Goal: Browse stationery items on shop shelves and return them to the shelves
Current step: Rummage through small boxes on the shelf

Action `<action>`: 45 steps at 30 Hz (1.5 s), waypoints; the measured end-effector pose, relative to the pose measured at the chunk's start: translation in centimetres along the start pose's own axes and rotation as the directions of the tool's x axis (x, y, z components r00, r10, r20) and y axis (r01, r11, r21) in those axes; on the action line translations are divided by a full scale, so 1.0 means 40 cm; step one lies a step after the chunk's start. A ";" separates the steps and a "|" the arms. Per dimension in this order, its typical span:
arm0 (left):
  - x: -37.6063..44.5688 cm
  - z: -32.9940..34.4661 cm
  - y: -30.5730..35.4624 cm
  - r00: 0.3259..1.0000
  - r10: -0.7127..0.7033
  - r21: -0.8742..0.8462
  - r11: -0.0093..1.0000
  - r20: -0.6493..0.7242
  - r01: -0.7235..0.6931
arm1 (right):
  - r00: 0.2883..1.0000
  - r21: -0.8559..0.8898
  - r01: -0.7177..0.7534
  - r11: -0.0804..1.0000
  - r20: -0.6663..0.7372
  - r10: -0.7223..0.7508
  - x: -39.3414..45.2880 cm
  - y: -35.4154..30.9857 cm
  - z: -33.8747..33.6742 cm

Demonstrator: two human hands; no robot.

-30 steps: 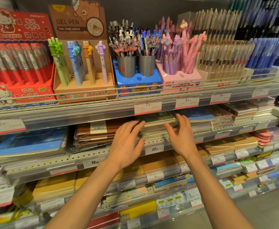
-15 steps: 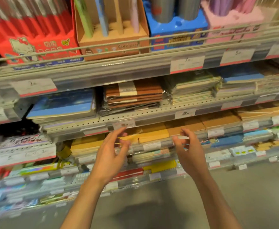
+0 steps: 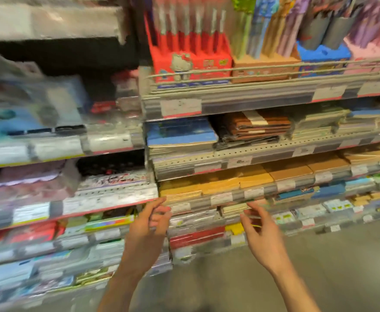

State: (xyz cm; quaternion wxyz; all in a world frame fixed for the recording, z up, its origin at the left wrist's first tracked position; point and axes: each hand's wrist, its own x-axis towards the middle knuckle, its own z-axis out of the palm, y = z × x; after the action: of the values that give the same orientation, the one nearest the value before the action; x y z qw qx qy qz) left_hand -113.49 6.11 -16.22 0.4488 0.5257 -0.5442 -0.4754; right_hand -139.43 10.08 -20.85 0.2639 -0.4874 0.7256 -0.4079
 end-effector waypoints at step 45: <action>0.299 -0.896 0.225 0.571 0.821 0.734 0.379 0.015 -0.564 | 0.704 -0.426 0.631 0.649 -0.036 -0.709 0.032 -0.936 0.563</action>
State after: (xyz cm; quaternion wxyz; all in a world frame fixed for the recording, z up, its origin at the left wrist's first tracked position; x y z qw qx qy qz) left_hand -79.90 -7.49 -2.24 0.4761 0.4397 -0.7555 0.0954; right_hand -103.93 -5.85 -0.95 -0.0809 -0.7197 0.5797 -0.3735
